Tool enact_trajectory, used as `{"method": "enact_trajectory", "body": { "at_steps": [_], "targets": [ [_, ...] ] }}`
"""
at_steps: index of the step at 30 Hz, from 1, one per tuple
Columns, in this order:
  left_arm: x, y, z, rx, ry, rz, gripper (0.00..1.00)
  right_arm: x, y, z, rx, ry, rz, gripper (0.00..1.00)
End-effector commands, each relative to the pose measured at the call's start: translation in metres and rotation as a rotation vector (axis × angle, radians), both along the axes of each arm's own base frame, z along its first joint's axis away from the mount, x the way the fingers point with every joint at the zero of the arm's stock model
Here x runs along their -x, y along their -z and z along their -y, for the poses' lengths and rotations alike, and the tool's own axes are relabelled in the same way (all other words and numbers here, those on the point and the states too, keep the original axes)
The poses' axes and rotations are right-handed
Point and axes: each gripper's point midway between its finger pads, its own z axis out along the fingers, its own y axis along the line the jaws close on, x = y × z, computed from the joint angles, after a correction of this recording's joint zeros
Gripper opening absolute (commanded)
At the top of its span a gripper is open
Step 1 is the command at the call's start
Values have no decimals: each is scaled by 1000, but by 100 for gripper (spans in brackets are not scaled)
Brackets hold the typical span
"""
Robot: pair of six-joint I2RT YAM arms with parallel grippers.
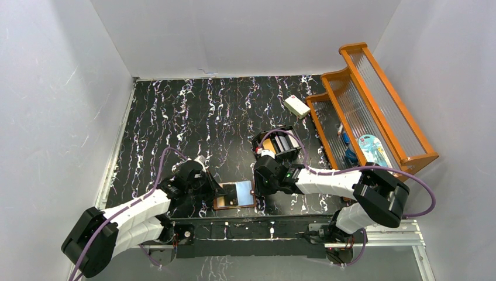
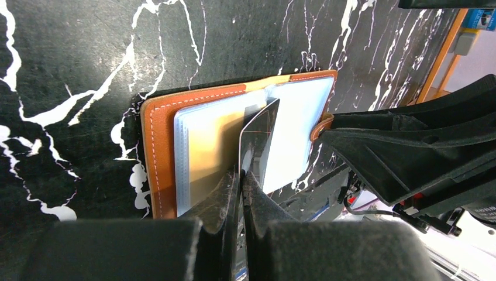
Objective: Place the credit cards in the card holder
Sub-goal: Insert the credit card into the card holder.
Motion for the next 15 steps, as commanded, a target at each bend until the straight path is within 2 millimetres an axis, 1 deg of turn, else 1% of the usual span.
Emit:
{"method": "enact_trajectory", "body": {
  "at_steps": [1,4,8,15],
  "targets": [
    [-1,12,-16,-106,-40,-37,0,-6,-10,-12,-34,-6,30,34],
    [-2,12,-15,-103,-40,-38,0,-6,-10,-12,-34,-6,31,34],
    [-6,7,-5,-59,-6,-7,0,-6,-11,-13,-37,-7,31,34],
    [-8,1,4,-30,33,9,0,-6,-12,-14,-41,-12,33,34]
  ]
}}
